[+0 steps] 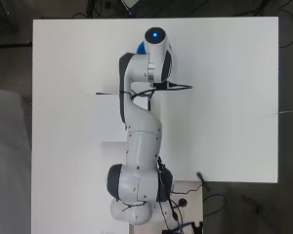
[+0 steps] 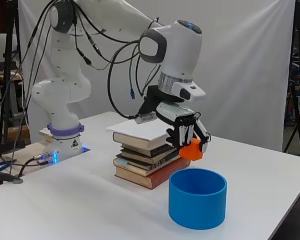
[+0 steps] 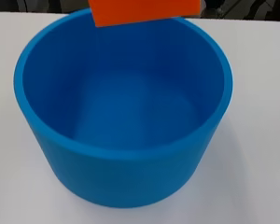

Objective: Teleoperate dual arm-hand system to pick and place objects

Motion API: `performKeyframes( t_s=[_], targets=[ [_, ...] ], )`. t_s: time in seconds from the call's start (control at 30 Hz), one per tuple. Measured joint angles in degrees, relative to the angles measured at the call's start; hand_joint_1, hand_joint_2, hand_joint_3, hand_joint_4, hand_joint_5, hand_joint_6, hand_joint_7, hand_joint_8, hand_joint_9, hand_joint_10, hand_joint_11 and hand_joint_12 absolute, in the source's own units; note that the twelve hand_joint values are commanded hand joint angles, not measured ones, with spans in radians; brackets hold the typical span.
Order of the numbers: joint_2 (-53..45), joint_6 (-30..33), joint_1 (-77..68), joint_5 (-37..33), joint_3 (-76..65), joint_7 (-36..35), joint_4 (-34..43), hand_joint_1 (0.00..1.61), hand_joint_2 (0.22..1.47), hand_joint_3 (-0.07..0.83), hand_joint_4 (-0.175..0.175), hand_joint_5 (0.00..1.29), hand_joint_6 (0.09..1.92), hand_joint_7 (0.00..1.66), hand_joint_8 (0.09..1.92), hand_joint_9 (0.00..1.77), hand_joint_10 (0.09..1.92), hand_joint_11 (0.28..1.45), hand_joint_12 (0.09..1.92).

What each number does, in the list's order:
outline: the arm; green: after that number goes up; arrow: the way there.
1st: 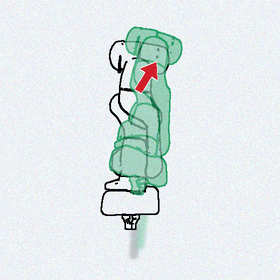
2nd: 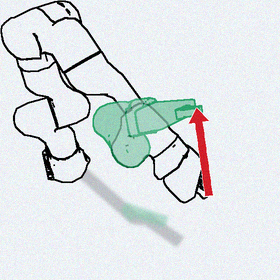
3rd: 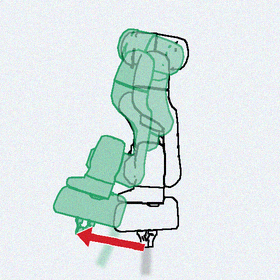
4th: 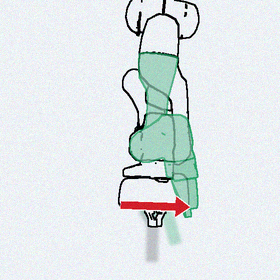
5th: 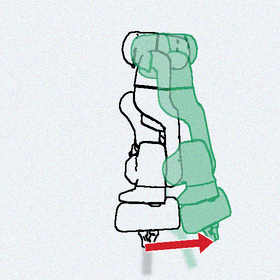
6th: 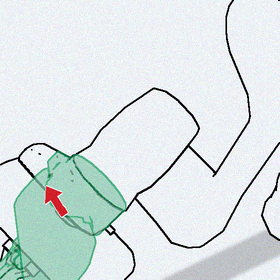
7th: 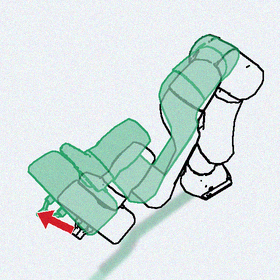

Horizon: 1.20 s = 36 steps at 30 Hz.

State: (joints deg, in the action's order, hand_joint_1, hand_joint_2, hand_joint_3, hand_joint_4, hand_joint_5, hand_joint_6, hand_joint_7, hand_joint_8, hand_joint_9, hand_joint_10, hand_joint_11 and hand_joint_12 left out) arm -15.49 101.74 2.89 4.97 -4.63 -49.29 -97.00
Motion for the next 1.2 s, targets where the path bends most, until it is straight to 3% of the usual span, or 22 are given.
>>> performKeyframes(
  t_s=[0.27,0.3,0.33,0.37,0.4,0.47,0.63,0.77,0.93,1.2],
  targets=[
    [-7.17,0.34,0.57,-2.32,-0.04,-1.24,-0.32,0.98,1.16,0.01,0.175,0.88,1.2,1.37,1.92,1.59,1.92,1.19,1.74],
    [-7.68,0.37,0.68,-3.21,-0.08,-1.61,-0.02,0.74,1.13,0.001,0.09,0.62,0.85,1.3,1.92,1.57,1.92,1.2,1.76],
    [-7.89,0.25,0.8,-3.99,-0.11,-2.07,0.36,0.43,1.05,-0.009,0.069,0.37,0.5,0.93,1.38,1.17,1.37,0.93,1.26],
    [-8.03,-0.35,0.81,-4.36,-0.06,-2.36,0.98,0.23,0.99,-0.009,0.08,0.22,0.27,0.54,0.82,0.74,0.82,0.68,0.76],
    [-8.26,-1.4,0.79,-4.25,-0.03,-2.22,2.04,0.11,0.98,-0.003,0.088,0.14,0.14,0.31,0.44,0.47,0.45,0.54,0.42],
    [-9.8,-4.31,0.87,-3.54,0.0,-0.82,5.6,0.02,0.99,0.002,0.091,0.09,0.09,0.16,0.11,0.3,0.13,0.45,0.11],
    [-17.08,-11.21,1.02,-3.4,0.23,1.28,14.87,0.0,1.01,0.003,0.085,0.1,0.09,0.22,0.09,0.4,0.09,0.48,0.09],
    [-16.47,-10.87,0.63,-0.1,0.6,2.65,15.0,0.0,1.01,0.001,0.066,0.13,0.09,0.29,0.09,0.47,0.09,0.51,0.09],
    [-6.67,-7.39,0.44,0.71,1.08,2.21,6.84,0.0,1.01,0.002,0.037,0.16,0.09,0.29,0.09,0.43,0.09,0.49,0.09],
    [19.52,-1.27,-0.07,1.07,2.97,2.89,-13.2,0.0,0.97,-0.01,0.07,0.16,0.09,0.21,0.09,0.34,0.09,0.47,0.09]
  ],
)
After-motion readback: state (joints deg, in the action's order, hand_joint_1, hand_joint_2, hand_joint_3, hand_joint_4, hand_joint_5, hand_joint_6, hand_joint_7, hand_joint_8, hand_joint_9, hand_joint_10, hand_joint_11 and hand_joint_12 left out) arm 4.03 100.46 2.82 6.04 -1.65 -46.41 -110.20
